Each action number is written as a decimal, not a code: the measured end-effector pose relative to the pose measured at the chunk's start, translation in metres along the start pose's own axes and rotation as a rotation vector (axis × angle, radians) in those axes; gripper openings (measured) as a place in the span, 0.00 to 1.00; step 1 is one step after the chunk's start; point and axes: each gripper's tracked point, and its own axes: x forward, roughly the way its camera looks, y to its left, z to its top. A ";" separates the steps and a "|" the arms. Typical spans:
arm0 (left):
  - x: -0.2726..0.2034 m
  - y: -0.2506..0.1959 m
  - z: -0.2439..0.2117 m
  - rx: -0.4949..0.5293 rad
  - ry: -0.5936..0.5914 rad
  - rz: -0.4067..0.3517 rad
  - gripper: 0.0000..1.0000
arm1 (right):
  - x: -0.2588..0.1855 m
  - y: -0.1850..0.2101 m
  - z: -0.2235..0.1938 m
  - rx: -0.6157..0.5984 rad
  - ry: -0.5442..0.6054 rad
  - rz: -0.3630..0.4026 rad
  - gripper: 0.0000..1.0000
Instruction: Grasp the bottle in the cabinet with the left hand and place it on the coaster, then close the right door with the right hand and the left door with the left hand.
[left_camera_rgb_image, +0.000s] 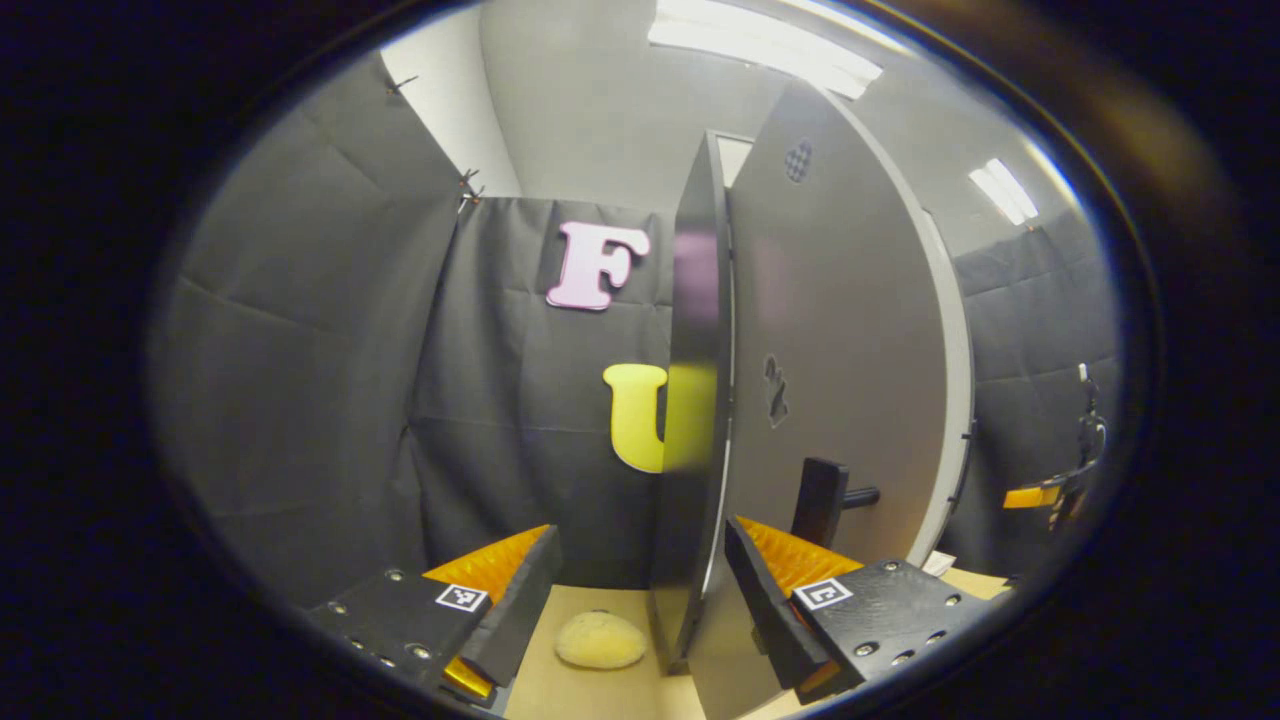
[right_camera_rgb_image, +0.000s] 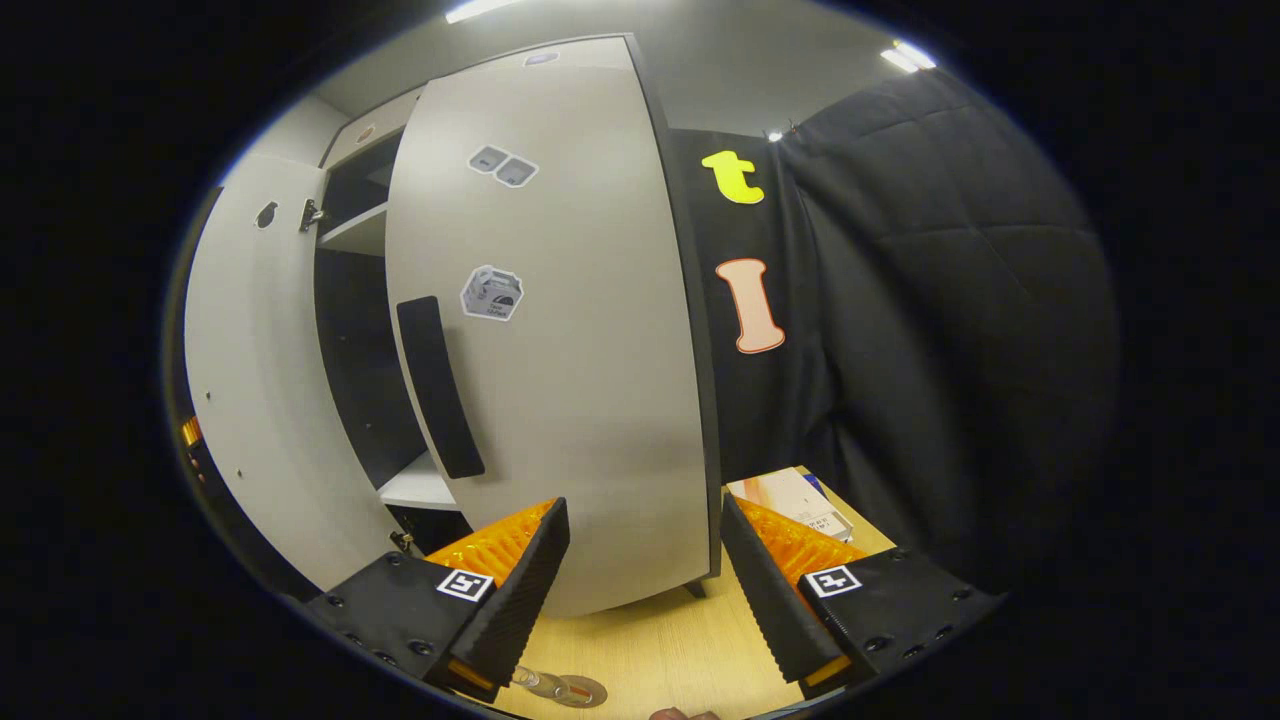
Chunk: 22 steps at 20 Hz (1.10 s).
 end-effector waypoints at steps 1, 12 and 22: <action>0.000 0.000 0.000 0.009 0.008 0.000 0.94 | 0.000 -0.002 0.000 -0.002 -0.001 -0.004 0.97; 0.001 -0.056 -0.004 0.005 0.067 -0.015 0.94 | 0.004 -0.038 0.007 0.022 0.002 -0.006 0.97; 0.009 -0.127 -0.003 0.040 0.032 0.091 0.94 | 0.001 -0.103 -0.003 0.054 0.037 -0.018 0.97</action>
